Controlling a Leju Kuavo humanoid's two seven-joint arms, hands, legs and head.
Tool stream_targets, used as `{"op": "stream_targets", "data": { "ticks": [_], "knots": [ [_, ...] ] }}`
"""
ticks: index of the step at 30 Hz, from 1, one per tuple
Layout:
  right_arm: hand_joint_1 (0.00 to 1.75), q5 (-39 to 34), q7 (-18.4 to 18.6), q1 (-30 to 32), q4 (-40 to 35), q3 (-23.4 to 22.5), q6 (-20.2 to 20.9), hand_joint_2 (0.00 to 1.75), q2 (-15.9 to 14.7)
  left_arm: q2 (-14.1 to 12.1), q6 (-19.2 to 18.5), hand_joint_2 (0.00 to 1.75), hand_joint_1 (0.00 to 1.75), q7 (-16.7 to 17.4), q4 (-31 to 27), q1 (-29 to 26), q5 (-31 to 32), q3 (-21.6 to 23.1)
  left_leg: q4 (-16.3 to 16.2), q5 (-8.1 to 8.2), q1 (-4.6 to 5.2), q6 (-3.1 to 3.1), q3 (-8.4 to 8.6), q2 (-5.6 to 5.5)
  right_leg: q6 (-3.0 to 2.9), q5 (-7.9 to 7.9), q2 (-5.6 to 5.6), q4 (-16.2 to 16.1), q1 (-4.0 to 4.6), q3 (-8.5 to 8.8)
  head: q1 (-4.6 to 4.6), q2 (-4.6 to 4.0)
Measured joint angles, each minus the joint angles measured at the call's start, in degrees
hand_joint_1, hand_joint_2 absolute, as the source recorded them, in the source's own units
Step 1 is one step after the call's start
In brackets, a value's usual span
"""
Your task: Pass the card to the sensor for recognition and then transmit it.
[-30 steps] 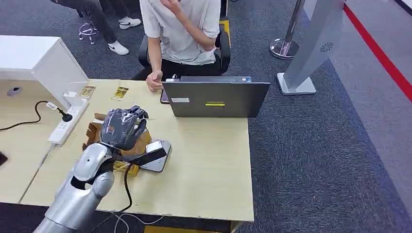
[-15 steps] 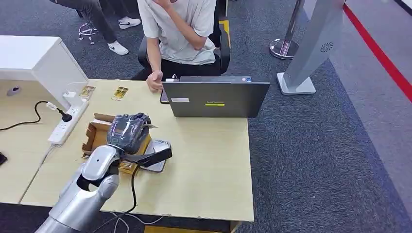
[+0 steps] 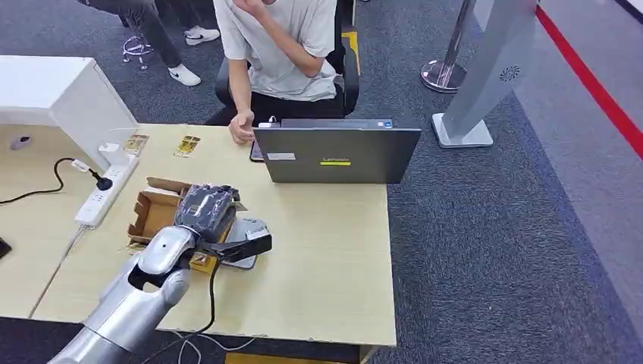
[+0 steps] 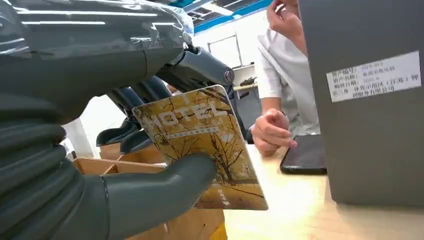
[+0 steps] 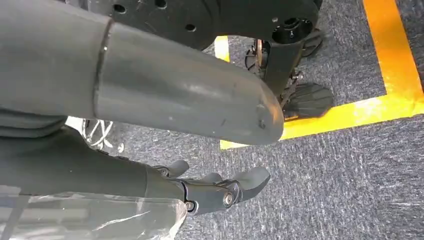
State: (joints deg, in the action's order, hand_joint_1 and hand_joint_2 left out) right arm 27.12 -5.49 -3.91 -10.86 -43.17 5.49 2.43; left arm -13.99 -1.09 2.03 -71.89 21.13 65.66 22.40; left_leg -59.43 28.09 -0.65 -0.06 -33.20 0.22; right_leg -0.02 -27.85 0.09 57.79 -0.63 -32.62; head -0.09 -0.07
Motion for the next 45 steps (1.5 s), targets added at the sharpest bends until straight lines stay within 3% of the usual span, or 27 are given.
{"op": "stream_targets", "data": {
  "ticks": [12, 32, 42, 45],
  "knots": [
    [0.00, 0.94, 0.17, -0.11, 0.00, -0.02, 0.17, 0.00, 0.00, -0.85, -5.31, 1.75, 1.75, -2.01, 3.43, 1.19, -3.06, 3.17, 0.00, 0.00, 0.00, 0.00, 0.00, 0.00, 0.00, 0.00, 0.00, 0.00, 0.00, 0.01, 0.00, 0.00],
    [0.00, 1.99, 0.31, -0.50, 0.00, -0.83, 0.96, 0.00, 0.02, -4.37, -11.28, 1.75, 1.75, -0.96, 4.41, 4.13, -5.84, 8.31, 0.00, -0.01, 0.00, 0.00, 0.01, -0.03, 0.00, 0.01, -0.03, 0.00, 0.00, 0.02, 0.00, 0.00],
    [0.00, 2.75, -1.07, -0.69, 0.00, -0.85, 2.23, 0.00, 0.50, -4.66, -6.77, 1.75, 1.75, 0.07, 4.22, 4.35, -4.59, 9.29, 0.00, -0.01, 0.00, 0.00, 0.00, -0.02, 0.00, 0.01, -0.02, 0.00, 0.00, 0.02, 0.00, 0.00],
    [0.00, 2.91, -1.20, -0.66, 0.00, -0.85, 2.16, 0.00, 0.74, -4.98, -2.79, 1.75, 1.75, 0.15, 2.82, 3.77, -3.43, 9.29, 0.00, -0.01, 0.00, 0.00, -0.01, -0.03, 0.00, 0.00, -0.03, 0.00, 0.00, 0.02, 0.00, 0.00]
  ]
}}
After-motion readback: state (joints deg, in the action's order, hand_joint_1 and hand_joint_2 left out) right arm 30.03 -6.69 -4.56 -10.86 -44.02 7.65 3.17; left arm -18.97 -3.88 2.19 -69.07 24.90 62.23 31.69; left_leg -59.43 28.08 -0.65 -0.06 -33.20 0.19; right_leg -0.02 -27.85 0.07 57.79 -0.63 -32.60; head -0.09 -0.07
